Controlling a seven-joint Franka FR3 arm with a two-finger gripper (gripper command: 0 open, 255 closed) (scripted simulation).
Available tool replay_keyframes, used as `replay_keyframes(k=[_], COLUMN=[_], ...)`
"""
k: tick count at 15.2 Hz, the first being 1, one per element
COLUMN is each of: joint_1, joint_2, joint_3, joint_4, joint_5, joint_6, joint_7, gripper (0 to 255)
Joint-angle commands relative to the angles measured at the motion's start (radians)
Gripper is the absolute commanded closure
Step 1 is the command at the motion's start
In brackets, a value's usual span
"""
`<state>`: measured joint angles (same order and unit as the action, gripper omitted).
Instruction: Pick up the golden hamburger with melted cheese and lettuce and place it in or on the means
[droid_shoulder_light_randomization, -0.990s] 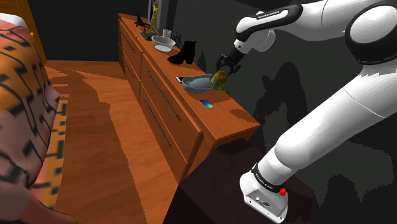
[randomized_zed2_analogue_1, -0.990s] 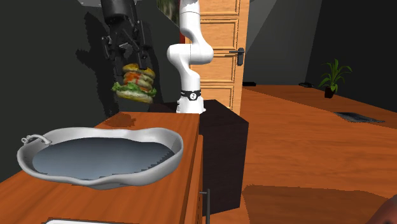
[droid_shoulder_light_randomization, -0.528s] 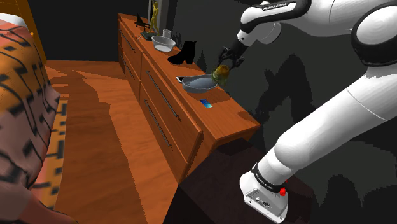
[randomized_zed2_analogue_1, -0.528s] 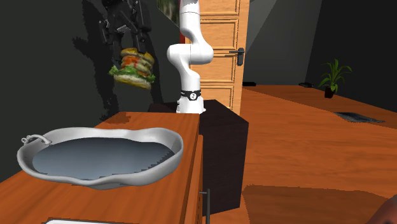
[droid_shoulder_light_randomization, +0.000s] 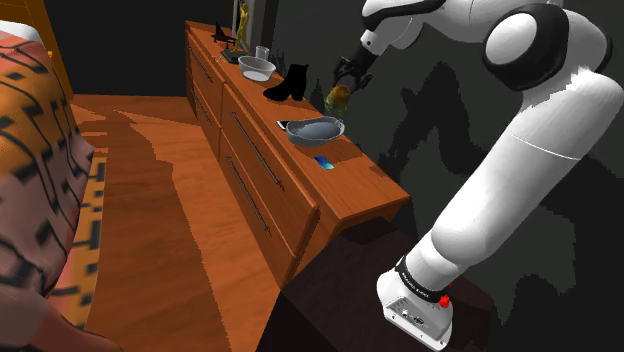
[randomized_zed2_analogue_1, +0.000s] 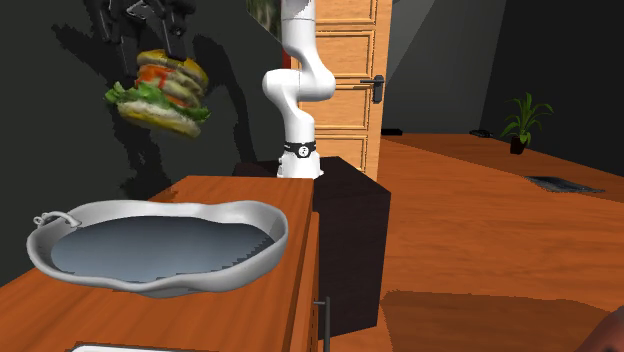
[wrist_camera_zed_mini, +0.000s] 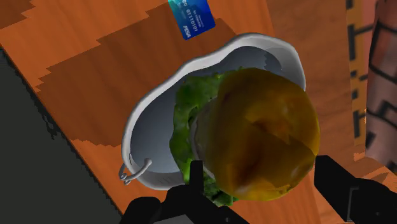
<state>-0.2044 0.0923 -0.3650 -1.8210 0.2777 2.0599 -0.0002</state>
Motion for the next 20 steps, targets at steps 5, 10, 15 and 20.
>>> replay_keyframes(k=[5, 10, 15, 20], joint_1=[-0.046, -0.042, -0.04, -0.039], joint_2=[0.251, 0.254, 0.263, 0.277], joint_3=[0.006, 0.01, 0.015, 0.02], joint_4=[0.375, 0.313, 0.259, 0.212], joint_5=[0.077, 0.085, 0.096, 0.11], joint_6=[-0.143, -0.08, -0.02, 0.038], joint_7=[-0.001, -0.018, -0.035, -0.054], gripper=[255, 255, 255, 255])
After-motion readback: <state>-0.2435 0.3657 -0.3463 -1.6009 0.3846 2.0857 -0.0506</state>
